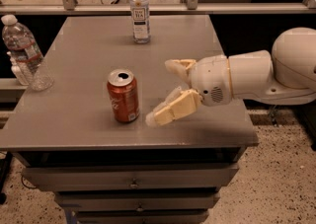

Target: Move coke can near blue plastic bottle

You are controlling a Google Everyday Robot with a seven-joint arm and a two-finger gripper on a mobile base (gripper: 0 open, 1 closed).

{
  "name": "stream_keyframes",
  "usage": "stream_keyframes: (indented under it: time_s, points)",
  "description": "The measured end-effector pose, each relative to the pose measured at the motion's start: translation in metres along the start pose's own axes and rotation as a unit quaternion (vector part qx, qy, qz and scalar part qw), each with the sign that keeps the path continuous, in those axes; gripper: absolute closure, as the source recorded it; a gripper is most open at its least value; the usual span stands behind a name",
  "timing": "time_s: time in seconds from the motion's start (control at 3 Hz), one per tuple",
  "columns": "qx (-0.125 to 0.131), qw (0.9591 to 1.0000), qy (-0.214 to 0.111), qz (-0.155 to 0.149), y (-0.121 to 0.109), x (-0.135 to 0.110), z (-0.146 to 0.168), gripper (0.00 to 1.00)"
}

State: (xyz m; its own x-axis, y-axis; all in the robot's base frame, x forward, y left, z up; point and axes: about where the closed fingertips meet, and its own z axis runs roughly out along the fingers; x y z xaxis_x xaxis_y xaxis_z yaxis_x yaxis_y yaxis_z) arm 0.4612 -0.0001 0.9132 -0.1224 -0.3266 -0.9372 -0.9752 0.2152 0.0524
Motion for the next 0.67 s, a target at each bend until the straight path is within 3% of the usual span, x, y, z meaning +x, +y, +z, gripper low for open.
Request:
stream_keyframes:
  time_s: [0.67]
  points:
    - [-0.001,0.9993,-0.035,-0.016,0.0,0.008,0.019,0.0]
